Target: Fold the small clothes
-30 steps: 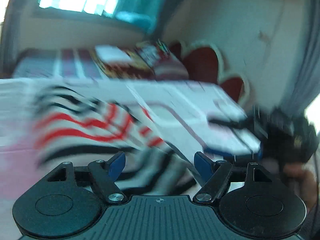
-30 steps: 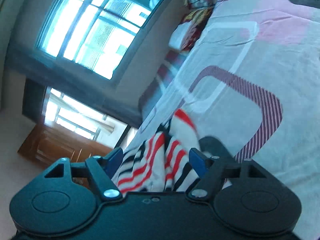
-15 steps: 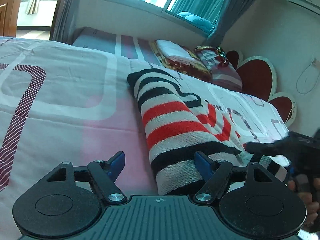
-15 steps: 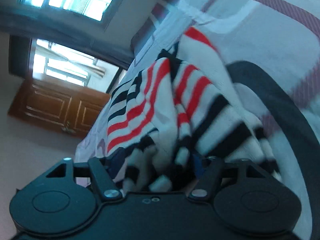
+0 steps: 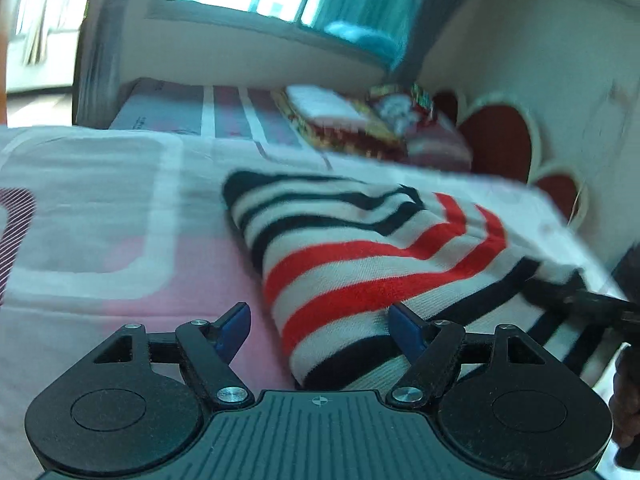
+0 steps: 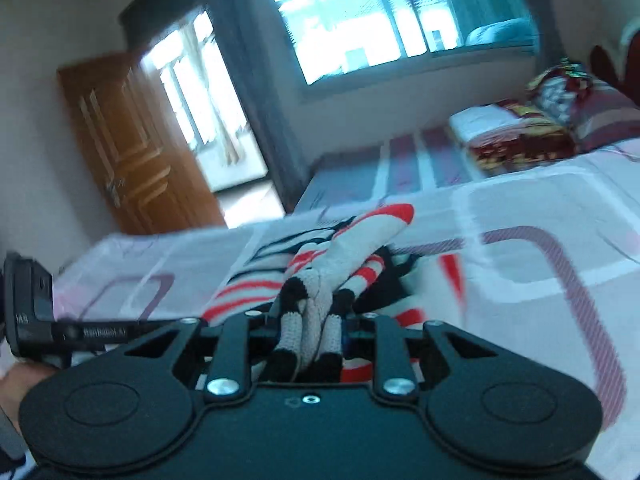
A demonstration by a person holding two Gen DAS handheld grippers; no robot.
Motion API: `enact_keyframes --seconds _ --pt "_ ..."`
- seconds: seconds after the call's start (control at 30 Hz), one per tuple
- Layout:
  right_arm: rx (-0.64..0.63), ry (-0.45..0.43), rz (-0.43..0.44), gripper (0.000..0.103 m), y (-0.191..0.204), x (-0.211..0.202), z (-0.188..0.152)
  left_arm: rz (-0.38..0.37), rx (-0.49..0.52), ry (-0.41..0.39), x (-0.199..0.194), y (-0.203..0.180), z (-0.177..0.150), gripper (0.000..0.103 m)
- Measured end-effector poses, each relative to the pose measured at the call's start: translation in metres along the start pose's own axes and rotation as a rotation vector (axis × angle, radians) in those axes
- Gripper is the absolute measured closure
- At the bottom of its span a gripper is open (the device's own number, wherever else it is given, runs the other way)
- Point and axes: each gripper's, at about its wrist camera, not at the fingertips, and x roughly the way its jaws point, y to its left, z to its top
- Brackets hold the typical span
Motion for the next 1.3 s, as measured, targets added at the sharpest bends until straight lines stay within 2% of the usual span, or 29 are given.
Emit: enact_keyframes --seconds 0.03,0.1,0.2,0.33,0.47,0.53,0.6,0.63,0.7,0.77,0.83,0.9,0.93,0.97,1.0,1.07,1.13,1.17,1.2,1.23,1.3 --pt "0.029 0.047 -0.032 0.08 -0.011 0.01 -0.006 0.018 0.029 0.014 0.007 -0.007 -0.002 0.028" --pt "0.106 0.142 -0.062 0.08 -0.032 0.029 -0.022 0.02 0.021 0.013 0.01 -0.012 -0.003 0.028" --pt "0.209 0.109 -0.025 0.08 -0.039 0.019 -0.029 0.005 0.015 0.018 0.008 -0.007 -0.003 0.028" --pt "0.279 0.136 -0.005 0.077 -0.047 0.014 -0.03 -0.003 0.021 0.031 0.007 -0.005 -0.002 0.028" --pt "0.388 0.11 0.011 0.061 -0.054 -0.005 -0.032 -0.01 0.008 0.036 0.01 -0.003 -0.003 0.027" --pt "0.39 0.116 -0.004 0.06 -0.052 -0.005 -0.038 -0.013 0.001 0.037 0.011 -0.002 -0.003 0.027" --pt "0.37 0.141 -0.082 0.063 -0.049 -0.006 -0.041 -0.013 0.002 0.038 0.011 -0.001 -0.004 0.026" --pt "0.348 0.123 -0.131 0.059 -0.045 -0.009 -0.041 -0.012 0.001 0.039 0.011 -0.002 -0.004 0.026" --pt "0.326 0.049 -0.175 0.058 -0.038 -0.025 -0.042 -0.01 0.009 0.043 0.011 -0.002 -0.004 0.026" --pt "0.288 -0.02 -0.175 0.058 -0.031 -0.04 -0.042 -0.009 0.014 0.044 0.011 -0.002 -0.003 0.026" --pt "0.267 0.008 -0.12 0.058 -0.03 -0.037 -0.042 0.0 0.016 0.041 0.009 -0.004 -0.003 0.026" --pt "0.218 0.063 -0.114 0.064 -0.027 -0.025 -0.044 0.012 0.017 0.025 0.001 -0.009 -0.002 0.026" --pt "0.173 0.084 -0.127 0.072 -0.025 -0.021 -0.045 0.007 0.015 0.006 -0.007 -0.011 -0.004 0.026" --pt "0.153 0.105 -0.132 0.091 -0.025 -0.019 -0.047 0.002 0.01 -0.009 -0.014 -0.012 -0.007 0.026" --pt "0.186 0.118 -0.11 0.093 -0.029 -0.018 -0.049 -0.007 0.003 -0.023 -0.022 -0.013 -0.01 0.026" --pt "0.37 0.085 -0.022 0.094 -0.043 -0.029 -0.051 -0.025 0.004 -0.035 -0.036 -0.015 -0.02 0.026" --pt "0.549 0.034 0.079 0.095 -0.058 -0.039 -0.061 -0.004 0.038 -0.025 -0.039 -0.018 -0.031 0.026" --pt "0.539 0.031 0.05 0.095 -0.059 -0.039 -0.067 0.019 0.084 -0.007 -0.034 -0.02 -0.037 0.024" --pt "0.532 0.059 0.001 0.095 -0.063 -0.032 -0.074 0.03 0.102 -0.004 -0.032 -0.021 -0.041 0.018" --pt "0.576 0.084 -0.009 0.095 -0.069 -0.023 -0.082 0.041 0.106 -0.012 -0.032 -0.021 -0.042 0.017" --pt "0.626 0.055 0.022 0.098 -0.078 -0.023 -0.091 0.038 0.106 -0.004 -0.035 -0.019 -0.04 0.017"
